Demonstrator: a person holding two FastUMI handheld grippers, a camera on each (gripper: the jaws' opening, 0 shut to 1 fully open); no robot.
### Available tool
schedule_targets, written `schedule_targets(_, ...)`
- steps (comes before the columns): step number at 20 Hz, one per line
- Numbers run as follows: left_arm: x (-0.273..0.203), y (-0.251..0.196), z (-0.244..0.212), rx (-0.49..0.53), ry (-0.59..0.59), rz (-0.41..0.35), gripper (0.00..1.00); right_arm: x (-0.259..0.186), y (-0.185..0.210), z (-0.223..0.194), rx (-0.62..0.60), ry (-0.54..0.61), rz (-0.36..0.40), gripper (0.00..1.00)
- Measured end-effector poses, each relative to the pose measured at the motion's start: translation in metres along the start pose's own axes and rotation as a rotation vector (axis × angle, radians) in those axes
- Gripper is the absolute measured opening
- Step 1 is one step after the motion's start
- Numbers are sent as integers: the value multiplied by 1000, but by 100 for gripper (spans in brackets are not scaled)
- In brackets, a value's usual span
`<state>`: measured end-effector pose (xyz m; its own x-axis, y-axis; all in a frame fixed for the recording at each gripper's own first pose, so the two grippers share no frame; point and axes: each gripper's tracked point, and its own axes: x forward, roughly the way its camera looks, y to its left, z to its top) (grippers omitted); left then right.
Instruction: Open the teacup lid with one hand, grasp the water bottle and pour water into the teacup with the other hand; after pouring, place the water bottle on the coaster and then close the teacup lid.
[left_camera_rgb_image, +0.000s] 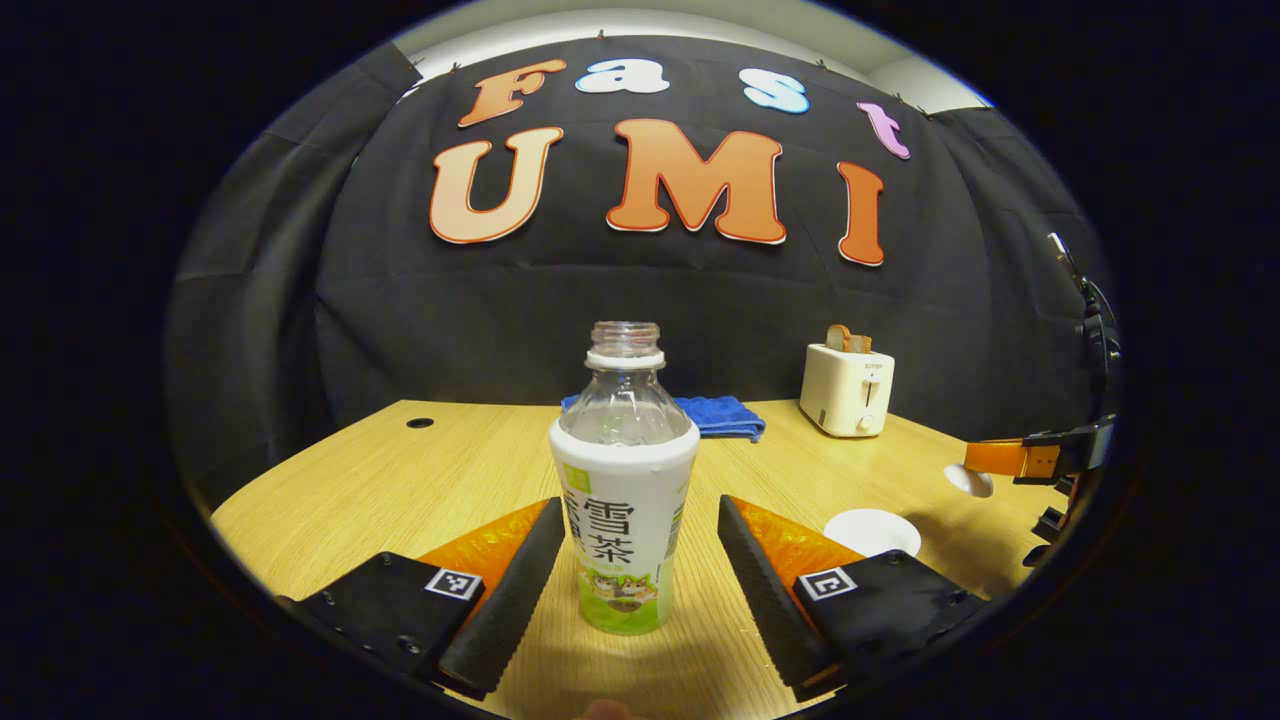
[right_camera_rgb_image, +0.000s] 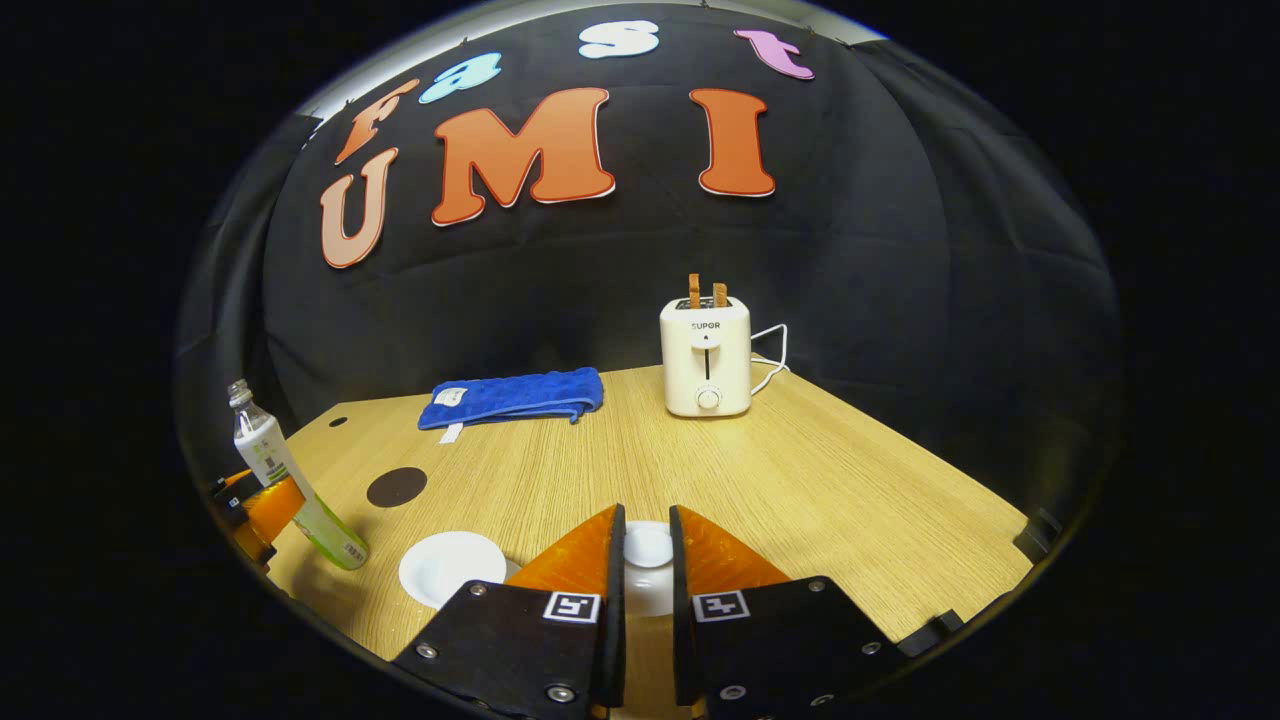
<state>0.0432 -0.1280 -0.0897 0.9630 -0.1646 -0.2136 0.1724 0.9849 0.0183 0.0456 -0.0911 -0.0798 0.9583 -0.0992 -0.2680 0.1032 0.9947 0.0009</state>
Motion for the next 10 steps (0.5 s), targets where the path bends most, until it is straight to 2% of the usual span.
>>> schedule_targets(4, 10, 3, -1, -6, 1, 0, 99, -1, 1, 1, -2, -4, 6, 19)
schedule_targets(5, 12, 5, -2, -3, 6, 5, 96, -1, 1, 1, 0, -4, 7, 19)
schedule_targets(7, 11, 6, -1, 4, 5, 2, 72, 0, -1, -1, 1, 2, 2, 19)
schedule_targets(10, 5, 0, 4, 33, 4, -19, 65, 0, -3, -1, 8, 4, -2, 19)
